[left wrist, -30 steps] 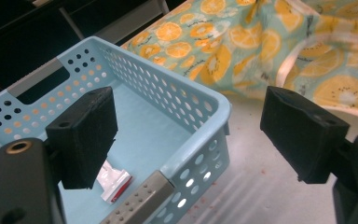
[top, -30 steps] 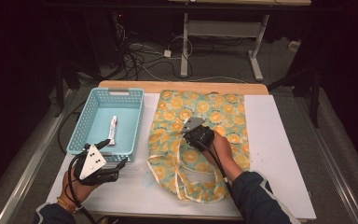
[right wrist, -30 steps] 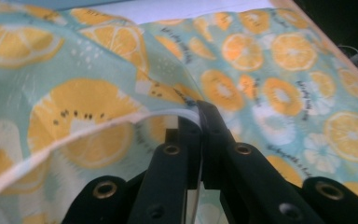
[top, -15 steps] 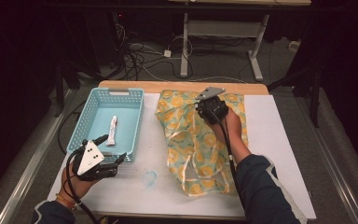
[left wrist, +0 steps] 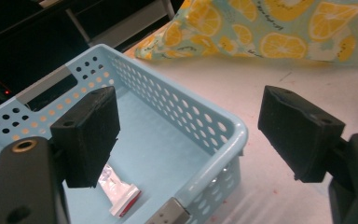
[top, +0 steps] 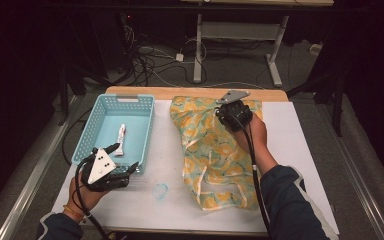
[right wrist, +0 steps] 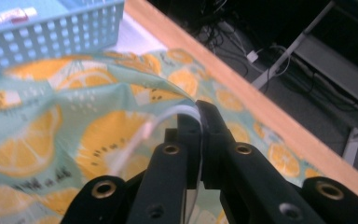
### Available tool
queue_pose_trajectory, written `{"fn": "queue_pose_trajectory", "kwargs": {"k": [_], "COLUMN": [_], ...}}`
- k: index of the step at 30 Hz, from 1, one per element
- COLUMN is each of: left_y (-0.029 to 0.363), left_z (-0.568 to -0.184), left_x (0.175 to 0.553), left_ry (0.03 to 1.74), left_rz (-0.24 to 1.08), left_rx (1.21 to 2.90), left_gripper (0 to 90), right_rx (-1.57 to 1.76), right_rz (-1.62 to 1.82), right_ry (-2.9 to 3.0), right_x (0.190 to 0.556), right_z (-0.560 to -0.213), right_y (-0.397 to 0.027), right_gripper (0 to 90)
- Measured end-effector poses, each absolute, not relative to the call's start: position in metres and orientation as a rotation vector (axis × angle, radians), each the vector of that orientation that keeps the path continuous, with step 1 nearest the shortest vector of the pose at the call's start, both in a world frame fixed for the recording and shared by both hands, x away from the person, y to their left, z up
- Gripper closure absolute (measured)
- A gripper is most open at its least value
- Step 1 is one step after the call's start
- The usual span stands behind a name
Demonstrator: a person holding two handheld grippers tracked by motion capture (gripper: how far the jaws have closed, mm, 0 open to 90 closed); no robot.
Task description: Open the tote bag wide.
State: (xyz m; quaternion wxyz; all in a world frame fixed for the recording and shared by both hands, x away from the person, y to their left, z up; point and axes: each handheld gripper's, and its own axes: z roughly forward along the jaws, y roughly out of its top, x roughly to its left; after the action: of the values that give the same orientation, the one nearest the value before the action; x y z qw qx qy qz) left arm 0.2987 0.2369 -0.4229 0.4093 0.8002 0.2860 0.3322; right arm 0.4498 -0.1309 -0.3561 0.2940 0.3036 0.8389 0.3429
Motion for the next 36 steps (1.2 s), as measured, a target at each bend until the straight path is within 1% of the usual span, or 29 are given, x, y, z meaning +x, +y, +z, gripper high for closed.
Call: {"fn": "queue_pose_trajectory", "kwargs": {"k": [4,9,13,19,21,22,25,27,28,29,30,32,33,36], "left_y": [0.234,0.230,0.229,0.227,0.227,0.227,0.226,0.226,0.226,0.226,0.226,0.226,0.226,0.226], "left_z": [-0.423,-0.424,-0.424,-0.426,-0.426,-0.426,-0.426,-0.426,-0.427,-0.427,-0.427,-0.427,-0.427,-0.428], "left_x": [0.296,0.292,0.289,0.288,0.287,0.287,0.287,0.286,0.286,0.285,0.285,0.284,0.284,0.283], "left_ry": [0.706,0.689,0.682,0.677,0.675,0.674,0.670,0.669,0.668,0.666,0.664,0.662,0.663,0.661], "left_rz": [0.826,0.811,0.807,0.797,0.795,0.793,0.789,0.788,0.787,0.786,0.786,0.784,0.783,0.778], "left_rx": [2.024,2.038,2.042,2.050,2.054,2.053,2.054,2.054,2.053,2.054,2.058,2.060,2.059,2.061], "left_gripper": [20.1,20.2,20.1,20.1,20.1,20.1,20.1,20.2,20.1,20.1,20.1,20.1,20.1,20.1], "right_rx": [0.818,0.803,0.781,0.779,0.777,0.765,0.735,0.707,0.674,0.674,0.649,0.616,0.582,0.556], "right_rz": [0.909,0.917,0.926,0.931,0.939,0.947,0.970,0.994,1.020,1.020,1.053,1.077,1.097,1.111], "right_ry": [2.257,2.294,2.318,2.350,2.348,2.348,2.360,2.368,2.385,2.385,2.416,2.436,2.471,2.519], "right_x": [0.449,0.438,0.427,0.412,0.405,0.401,0.392,0.383,0.373,0.373,0.362,0.357,0.347,0.339], "right_z": [-0.365,-0.378,-0.387,-0.401,-0.402,-0.403,-0.403,-0.404,-0.404,-0.404,-0.403,-0.403,-0.403,-0.406], "right_y": [-0.139,-0.156,-0.164,-0.171,-0.172,-0.172,-0.173,-0.173,-0.173,-0.173,-0.172,-0.171,-0.169,-0.167], "right_gripper": [88.3,80.9,80.3,70.2,61.5,59.8,60.1,55.0,56.3,56.3,57.3,57.8,58.1,59.4]}}
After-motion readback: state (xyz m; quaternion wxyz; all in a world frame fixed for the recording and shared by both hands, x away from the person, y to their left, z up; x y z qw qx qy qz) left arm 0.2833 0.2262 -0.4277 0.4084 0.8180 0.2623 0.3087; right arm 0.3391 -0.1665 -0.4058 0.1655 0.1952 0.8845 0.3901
